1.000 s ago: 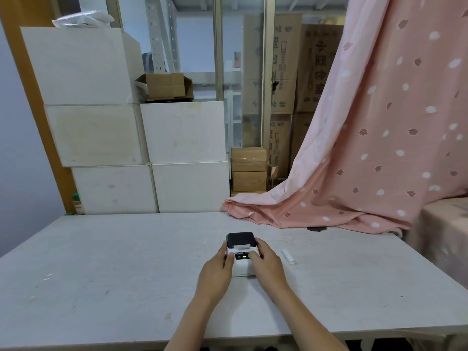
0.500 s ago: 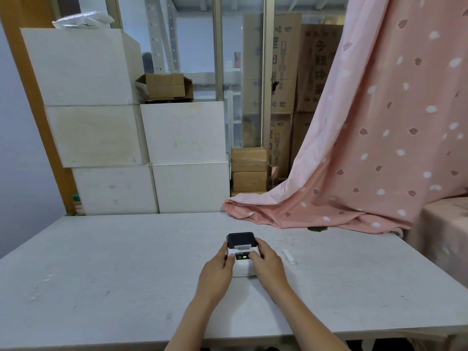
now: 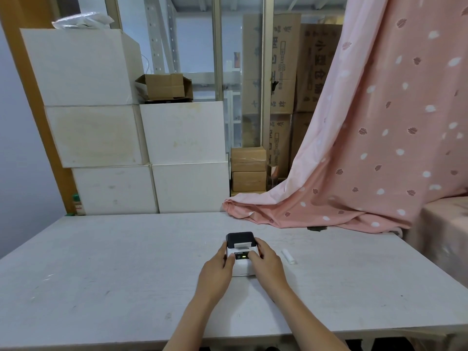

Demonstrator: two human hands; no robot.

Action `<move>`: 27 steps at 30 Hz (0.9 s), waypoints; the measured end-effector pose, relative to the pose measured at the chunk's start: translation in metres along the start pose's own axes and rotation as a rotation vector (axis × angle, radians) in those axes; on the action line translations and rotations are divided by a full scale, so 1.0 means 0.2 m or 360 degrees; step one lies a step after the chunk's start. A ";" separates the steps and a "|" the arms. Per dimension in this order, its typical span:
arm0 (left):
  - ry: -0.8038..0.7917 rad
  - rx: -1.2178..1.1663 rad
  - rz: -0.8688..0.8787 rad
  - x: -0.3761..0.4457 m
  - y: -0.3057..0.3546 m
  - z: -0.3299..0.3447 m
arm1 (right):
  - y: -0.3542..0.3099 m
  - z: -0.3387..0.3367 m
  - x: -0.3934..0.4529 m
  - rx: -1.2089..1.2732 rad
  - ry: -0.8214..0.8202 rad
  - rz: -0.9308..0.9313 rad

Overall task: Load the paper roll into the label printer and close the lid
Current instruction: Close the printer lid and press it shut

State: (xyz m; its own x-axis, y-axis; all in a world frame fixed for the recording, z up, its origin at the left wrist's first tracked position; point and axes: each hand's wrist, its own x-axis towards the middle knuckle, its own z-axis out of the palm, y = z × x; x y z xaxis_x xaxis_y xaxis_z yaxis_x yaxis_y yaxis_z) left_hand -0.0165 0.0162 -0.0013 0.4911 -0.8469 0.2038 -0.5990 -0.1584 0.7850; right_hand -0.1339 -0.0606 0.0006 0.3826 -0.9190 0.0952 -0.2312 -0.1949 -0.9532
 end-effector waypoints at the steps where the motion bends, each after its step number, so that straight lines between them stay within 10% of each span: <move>1: -0.0003 0.0000 0.0003 0.00 0.00 0.00 | 0.00 0.00 0.00 -0.0003 -0.0001 0.0001; 27: -0.0019 -0.0014 0.0008 0.02 -0.04 0.01 | 0.03 0.00 0.02 0.0092 -0.0024 0.0010</move>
State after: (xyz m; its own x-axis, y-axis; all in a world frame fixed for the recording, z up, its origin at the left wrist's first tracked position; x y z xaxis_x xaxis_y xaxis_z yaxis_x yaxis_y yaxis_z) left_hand -0.0122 0.0123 -0.0077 0.4806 -0.8536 0.2009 -0.5958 -0.1497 0.7891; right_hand -0.1327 -0.0657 -0.0042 0.3949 -0.9148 0.0852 -0.1818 -0.1687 -0.9688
